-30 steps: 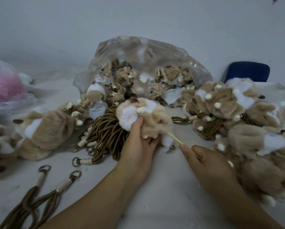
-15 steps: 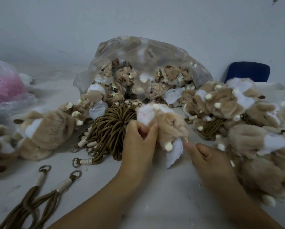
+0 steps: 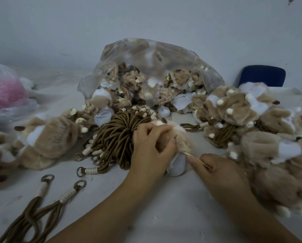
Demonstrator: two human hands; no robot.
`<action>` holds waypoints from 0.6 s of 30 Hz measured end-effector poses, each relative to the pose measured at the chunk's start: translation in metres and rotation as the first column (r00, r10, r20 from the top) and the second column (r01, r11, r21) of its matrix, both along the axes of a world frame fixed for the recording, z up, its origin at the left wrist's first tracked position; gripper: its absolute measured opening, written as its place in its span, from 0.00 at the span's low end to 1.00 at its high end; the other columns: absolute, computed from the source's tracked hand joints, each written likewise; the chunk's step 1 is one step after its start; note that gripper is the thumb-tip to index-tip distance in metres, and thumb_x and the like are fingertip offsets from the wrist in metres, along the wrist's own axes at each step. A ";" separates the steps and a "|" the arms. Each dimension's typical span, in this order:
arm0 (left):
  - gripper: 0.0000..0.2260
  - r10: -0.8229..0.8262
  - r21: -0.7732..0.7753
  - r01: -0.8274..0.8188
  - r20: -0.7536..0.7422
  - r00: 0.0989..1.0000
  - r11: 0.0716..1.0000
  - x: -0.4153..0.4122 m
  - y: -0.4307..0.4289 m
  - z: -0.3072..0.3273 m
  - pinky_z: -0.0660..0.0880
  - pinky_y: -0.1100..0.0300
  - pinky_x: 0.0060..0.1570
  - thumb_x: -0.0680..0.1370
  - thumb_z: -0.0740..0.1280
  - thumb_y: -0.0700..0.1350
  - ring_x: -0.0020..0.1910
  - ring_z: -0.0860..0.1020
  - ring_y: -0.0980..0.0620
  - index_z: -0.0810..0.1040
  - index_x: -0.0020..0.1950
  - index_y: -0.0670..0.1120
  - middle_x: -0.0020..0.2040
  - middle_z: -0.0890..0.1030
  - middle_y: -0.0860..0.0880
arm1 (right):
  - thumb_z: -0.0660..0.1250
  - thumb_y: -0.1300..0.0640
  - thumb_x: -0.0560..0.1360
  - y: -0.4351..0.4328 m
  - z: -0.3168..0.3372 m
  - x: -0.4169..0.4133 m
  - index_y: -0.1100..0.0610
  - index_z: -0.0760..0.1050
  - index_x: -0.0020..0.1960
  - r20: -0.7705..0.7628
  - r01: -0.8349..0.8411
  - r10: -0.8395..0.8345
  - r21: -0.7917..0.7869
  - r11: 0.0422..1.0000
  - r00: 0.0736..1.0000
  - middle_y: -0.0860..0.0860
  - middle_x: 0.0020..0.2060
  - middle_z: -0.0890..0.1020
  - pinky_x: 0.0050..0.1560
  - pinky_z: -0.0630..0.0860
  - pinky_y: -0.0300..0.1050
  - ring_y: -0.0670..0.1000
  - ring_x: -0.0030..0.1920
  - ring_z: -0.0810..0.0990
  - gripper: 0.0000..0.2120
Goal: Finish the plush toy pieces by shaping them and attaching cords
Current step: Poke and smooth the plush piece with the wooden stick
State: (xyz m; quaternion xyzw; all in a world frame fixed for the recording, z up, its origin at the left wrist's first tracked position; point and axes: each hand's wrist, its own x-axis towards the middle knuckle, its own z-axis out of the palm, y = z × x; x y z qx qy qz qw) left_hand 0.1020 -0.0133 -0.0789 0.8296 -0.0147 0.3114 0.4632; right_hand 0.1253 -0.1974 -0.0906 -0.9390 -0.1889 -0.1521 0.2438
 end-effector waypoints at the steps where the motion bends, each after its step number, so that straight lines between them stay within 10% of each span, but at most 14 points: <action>1: 0.08 -0.009 0.005 0.009 -0.012 1.000 1.000 0.000 -0.001 0.001 0.65 0.71 0.54 0.77 0.70 0.48 0.60 0.66 0.58 0.75 0.51 0.60 0.55 0.64 0.67 | 0.44 0.27 0.69 0.000 0.001 -0.001 0.52 0.60 0.29 0.009 -0.002 0.003 -0.022 1.000 1.000 0.49 0.27 0.67 0.34 0.69 0.50 0.46 0.30 0.69 0.29; 12: 0.07 0.164 -0.114 -0.144 0.192 0.968 0.983 -0.003 0.002 0.005 0.70 0.55 0.61 0.78 0.66 0.35 0.58 0.69 0.50 0.70 0.48 0.45 0.55 0.65 0.54 | 0.46 0.26 0.67 0.003 0.000 -0.002 0.56 0.61 0.29 -0.035 0.073 -0.072 0.050 0.996 0.997 0.49 0.25 0.70 0.30 0.64 0.46 0.44 0.27 0.70 0.32; 18: 0.04 0.115 -0.117 -0.094 0.190 0.975 0.989 -0.002 -0.001 0.007 0.66 0.71 0.58 0.80 0.64 0.42 0.55 0.67 0.65 0.70 0.48 0.43 0.54 0.65 0.56 | 0.49 0.27 0.67 0.003 0.003 -0.002 0.58 0.60 0.30 -0.040 0.058 -0.054 0.114 0.992 0.998 0.46 0.27 0.71 0.32 0.68 0.49 0.49 0.27 0.71 0.32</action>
